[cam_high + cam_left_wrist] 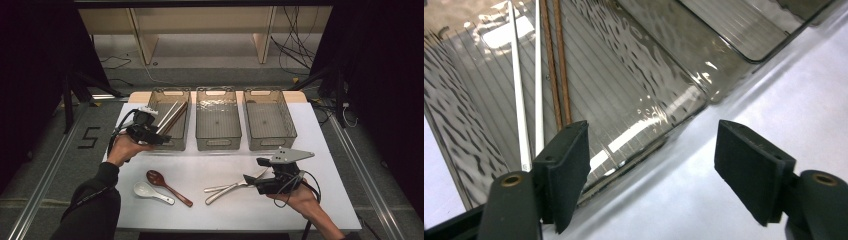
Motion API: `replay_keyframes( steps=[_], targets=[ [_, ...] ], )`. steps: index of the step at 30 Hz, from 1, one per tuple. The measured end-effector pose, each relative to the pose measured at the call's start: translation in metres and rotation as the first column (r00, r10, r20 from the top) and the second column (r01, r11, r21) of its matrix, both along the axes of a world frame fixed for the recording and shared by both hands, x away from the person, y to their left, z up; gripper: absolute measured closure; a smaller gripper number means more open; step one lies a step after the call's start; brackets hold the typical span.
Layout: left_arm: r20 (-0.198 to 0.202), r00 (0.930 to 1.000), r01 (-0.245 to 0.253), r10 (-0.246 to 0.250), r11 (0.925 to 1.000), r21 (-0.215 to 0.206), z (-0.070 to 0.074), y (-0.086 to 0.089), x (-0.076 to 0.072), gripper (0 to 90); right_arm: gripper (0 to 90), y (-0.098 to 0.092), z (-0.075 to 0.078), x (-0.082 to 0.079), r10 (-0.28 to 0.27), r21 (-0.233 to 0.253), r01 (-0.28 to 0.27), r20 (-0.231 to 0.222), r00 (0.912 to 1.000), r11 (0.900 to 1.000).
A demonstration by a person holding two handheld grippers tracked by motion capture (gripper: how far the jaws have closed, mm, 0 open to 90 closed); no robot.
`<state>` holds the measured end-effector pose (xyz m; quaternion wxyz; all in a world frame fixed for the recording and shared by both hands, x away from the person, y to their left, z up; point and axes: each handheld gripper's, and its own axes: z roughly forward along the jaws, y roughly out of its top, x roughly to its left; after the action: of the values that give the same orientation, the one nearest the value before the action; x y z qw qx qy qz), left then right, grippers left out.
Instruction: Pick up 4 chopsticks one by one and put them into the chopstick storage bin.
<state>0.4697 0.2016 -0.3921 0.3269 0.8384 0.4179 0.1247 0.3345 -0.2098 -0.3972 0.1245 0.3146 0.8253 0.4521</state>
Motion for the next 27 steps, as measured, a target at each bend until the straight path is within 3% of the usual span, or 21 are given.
replay_keyframes(
  steps=[6, 13, 18, 27],
  targets=[
    [-0.010, 0.9975, 0.071, -0.070, 0.9967, 0.039, -0.004, -0.008, -0.017, 25.9, 27.9, 0.000, 0.000, -0.001, 0.002, -0.001, -0.002, 0.004, 1.0000, 1.000],
    [-0.015, 0.9935, 0.113, -0.113, 0.9935, 0.011, -0.006, -0.016, -0.033, 24.0, 27.8, 0.001, 0.001, -0.001, 0.007, -0.011, -0.007, 0.010, 0.9999, 1.000],
    [-0.027, 0.9872, 0.158, -0.157, 0.9870, 0.029, -0.006, -0.023, -0.043, 23.0, 27.9, 0.001, 0.001, -0.002, 0.011, -0.012, -0.011, 0.011, 0.9999, 1.000],
    [-0.043, 0.9740, 0.225, -0.222, 0.9694, 0.097, -0.012, -0.029, -0.057, 22.0, 27.9, 0.001, 0.000, -0.002, 0.014, -0.013, -0.014, 0.012, 0.9998, 1.000]
  ],
)
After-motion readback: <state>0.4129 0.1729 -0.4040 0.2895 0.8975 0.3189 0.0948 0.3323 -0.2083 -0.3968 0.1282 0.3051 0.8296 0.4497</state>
